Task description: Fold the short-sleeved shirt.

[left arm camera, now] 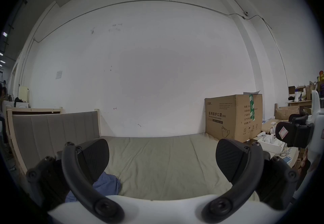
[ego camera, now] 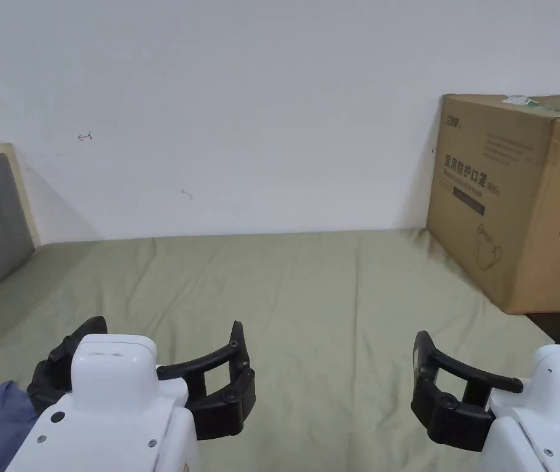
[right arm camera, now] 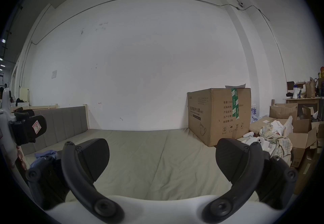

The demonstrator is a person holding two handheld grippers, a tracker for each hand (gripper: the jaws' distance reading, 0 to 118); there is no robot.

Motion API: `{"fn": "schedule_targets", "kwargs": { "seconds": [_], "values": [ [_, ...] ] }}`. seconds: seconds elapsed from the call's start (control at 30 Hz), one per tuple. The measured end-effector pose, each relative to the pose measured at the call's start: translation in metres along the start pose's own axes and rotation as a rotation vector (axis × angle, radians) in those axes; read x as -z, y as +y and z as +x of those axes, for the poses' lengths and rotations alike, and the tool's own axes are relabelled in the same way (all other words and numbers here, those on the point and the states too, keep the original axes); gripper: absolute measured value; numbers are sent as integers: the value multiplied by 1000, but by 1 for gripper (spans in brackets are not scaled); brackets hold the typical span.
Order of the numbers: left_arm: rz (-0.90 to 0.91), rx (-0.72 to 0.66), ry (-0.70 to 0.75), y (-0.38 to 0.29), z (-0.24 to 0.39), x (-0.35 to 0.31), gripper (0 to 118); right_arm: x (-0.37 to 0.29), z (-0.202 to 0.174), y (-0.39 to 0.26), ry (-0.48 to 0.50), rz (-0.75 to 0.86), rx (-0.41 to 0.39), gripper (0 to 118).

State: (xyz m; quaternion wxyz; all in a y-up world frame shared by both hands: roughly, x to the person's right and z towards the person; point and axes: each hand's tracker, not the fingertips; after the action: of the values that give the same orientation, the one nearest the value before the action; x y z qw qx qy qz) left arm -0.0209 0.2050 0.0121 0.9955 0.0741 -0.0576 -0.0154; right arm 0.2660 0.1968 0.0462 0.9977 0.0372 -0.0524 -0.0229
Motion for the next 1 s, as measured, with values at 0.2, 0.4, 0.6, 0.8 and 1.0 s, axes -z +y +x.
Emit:
{"fn": "schedule_targets", "kwargs": {
  "seconds": [0.2, 0.4, 0.6, 0.8, 1.0],
  "values": [
    [-4, -1, -3, -1, 1, 1, 118, 0, -1, 0, 1, -4, -4, 118],
    [-18, -20, -17, 0, -1, 2, 118, 1, -2, 0, 2, -2, -18, 118],
    [-17, -15, -11, 0, -1, 2, 118, 1, -3, 1, 2, -2, -17, 118],
    [-16, -11, -9, 0, -1, 2, 118, 1, -4, 1, 5, 4, -15, 118],
    [115, 750, 150, 0, 48, 3, 118, 6, 32, -11, -126, 24, 499, 118]
  ]
}}
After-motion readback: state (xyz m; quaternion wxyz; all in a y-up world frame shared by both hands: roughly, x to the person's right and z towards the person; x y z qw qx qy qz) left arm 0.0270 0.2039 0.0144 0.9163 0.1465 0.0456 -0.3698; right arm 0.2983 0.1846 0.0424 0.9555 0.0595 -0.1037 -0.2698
